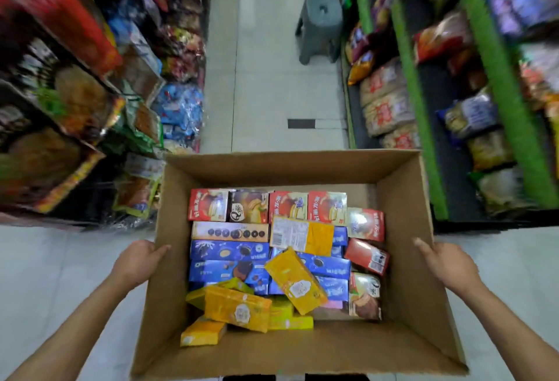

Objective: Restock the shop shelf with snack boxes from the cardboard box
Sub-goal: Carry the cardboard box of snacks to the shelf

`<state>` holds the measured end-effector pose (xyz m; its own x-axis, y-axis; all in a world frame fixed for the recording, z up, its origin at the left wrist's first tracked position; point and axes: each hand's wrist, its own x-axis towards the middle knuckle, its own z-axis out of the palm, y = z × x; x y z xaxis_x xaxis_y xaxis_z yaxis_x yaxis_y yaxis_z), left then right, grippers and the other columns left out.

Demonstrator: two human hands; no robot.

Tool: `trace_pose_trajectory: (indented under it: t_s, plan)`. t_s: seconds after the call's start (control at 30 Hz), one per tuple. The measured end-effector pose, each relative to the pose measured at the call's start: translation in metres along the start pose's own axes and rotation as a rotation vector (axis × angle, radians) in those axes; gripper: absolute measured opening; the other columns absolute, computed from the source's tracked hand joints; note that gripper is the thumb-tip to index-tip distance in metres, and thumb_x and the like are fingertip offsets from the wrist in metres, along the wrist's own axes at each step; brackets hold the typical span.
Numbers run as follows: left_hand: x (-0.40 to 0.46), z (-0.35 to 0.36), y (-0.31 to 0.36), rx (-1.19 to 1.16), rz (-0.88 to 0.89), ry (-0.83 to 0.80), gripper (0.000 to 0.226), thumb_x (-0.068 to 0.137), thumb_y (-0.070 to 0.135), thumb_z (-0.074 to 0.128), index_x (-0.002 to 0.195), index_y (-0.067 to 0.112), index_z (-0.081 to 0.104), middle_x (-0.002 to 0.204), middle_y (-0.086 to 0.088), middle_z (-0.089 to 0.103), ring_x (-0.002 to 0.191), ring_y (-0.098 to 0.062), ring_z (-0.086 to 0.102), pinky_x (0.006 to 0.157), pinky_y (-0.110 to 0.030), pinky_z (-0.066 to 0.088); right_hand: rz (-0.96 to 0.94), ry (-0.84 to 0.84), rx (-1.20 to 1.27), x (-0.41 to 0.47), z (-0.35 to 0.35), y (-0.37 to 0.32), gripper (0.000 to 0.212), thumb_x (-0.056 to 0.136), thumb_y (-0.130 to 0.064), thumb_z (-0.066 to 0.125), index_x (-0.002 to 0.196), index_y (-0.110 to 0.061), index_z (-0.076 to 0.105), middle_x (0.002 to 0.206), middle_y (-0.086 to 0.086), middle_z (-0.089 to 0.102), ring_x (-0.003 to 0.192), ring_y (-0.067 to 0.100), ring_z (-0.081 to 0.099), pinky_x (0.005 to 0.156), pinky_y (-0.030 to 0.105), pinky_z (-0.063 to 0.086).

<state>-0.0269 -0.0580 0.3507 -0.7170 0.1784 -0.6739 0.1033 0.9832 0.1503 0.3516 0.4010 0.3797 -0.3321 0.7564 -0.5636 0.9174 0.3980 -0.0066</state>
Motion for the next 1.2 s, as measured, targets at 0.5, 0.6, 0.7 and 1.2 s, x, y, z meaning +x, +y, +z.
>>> trace_pose_trajectory:
  t_s: [0.5, 0.6, 0.7, 1.2]
  plan:
    - [-0.064, -0.091, -0.006, -0.292, 0.011, 0.200, 0.051, 0.091, 0.031, 0.068, 0.052, 0.002, 0.053, 0.056, -0.016, 0.059, 0.061, -0.035, 0.060, 0.056, -0.038, 0.042, -0.003, 0.227, 0.010, -0.099, -0.093, -0.043, 0.056, 0.099, -0.052, 0.041, 0.066, -0.011, 0.060, 0.078, 0.015, 0.066, 0.083, 0.035, 0.064, 0.068, 0.038, 0.048]
    - [-0.053, -0.110, 0.011, -0.339, 0.024, 0.225, 0.049, 0.091, 0.034, 0.066, 0.056, 0.002, 0.054, 0.061, -0.016, 0.058, 0.065, -0.035, 0.059, 0.056, -0.034, 0.037, -0.010, 0.276, 0.021, -0.089, -0.114, -0.069, 0.057, 0.099, -0.051, 0.041, 0.066, -0.008, 0.058, 0.081, 0.021, 0.066, 0.083, 0.038, 0.064, 0.071, 0.041, 0.051]
    - [-0.036, -0.138, 0.029, -0.422, 0.035, 0.244, 0.046, 0.090, 0.034, 0.067, 0.060, 0.000, 0.060, 0.060, -0.015, 0.063, 0.061, -0.035, 0.062, 0.055, -0.034, 0.043, -0.023, 0.313, 0.050, -0.067, -0.140, -0.093, 0.057, 0.098, -0.052, 0.042, 0.066, -0.008, 0.057, 0.079, 0.022, 0.066, 0.081, 0.039, 0.064, 0.071, 0.042, 0.052]
    - [0.111, -0.301, 0.219, -0.404, 0.077, 0.435, 0.032, 0.086, 0.026, 0.074, 0.071, -0.001, 0.071, 0.073, -0.024, 0.069, 0.072, -0.038, 0.066, 0.066, -0.043, 0.052, -0.139, 0.344, 0.146, 0.154, -0.313, -0.202, 0.054, 0.098, -0.047, 0.050, 0.074, -0.002, 0.067, 0.085, 0.029, 0.068, 0.086, 0.044, 0.064, 0.074, 0.044, 0.051]
